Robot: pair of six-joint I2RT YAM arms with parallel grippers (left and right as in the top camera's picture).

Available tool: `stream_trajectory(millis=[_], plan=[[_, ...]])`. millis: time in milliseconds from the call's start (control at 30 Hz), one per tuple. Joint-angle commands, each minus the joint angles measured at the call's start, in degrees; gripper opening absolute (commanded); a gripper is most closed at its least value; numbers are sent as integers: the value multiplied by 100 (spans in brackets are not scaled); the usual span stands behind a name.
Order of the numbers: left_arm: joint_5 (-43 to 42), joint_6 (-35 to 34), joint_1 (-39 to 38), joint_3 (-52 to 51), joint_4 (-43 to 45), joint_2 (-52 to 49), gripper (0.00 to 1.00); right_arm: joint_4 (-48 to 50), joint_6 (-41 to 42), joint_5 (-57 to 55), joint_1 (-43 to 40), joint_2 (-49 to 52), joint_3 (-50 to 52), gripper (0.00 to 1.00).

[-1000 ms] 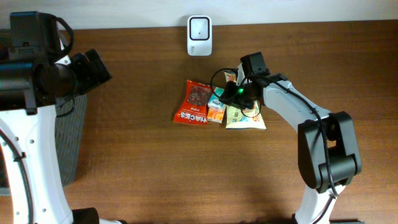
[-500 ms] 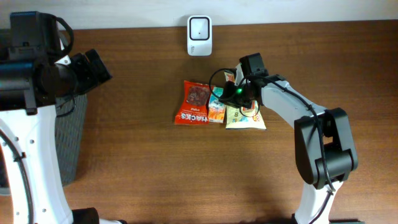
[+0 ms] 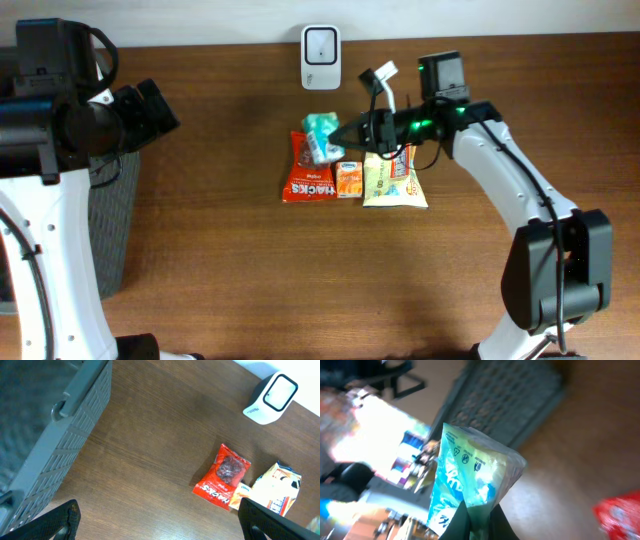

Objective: Scan the item barcode
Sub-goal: 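Lift teal pack with right gripper and hold it over white scanner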

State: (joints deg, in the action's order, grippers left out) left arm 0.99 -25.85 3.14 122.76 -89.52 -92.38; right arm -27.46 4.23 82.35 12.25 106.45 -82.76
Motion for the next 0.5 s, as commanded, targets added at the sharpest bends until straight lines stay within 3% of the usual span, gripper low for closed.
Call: stream_trajectory(millis=[0,67,133,267,400,433,467], plan=[[-15,-46,13,-9,9,11,99,181,-588,656,365,-15,-31,4],[-15,-46,13,-9,9,11,99,337,-382,323,485,-13,-31,4],[-15,-46,13,-9,9,11,99,433,656,-1222,588,-15,-31,4],[-15,-46,13,-9,9,11,99,306,1296,-3508,721,-15,-177,4],[-15,-46,13,-9,9,11,99,-238,1502,-6909,885,-13,-850,4],[-15,-46,13,-9,9,11,99,-26,1143,-8583,1106,-11,-1071,4],[-15,-46,13,-9,9,11,99,118,1117,-8988,1172,-11,-1073,4]])
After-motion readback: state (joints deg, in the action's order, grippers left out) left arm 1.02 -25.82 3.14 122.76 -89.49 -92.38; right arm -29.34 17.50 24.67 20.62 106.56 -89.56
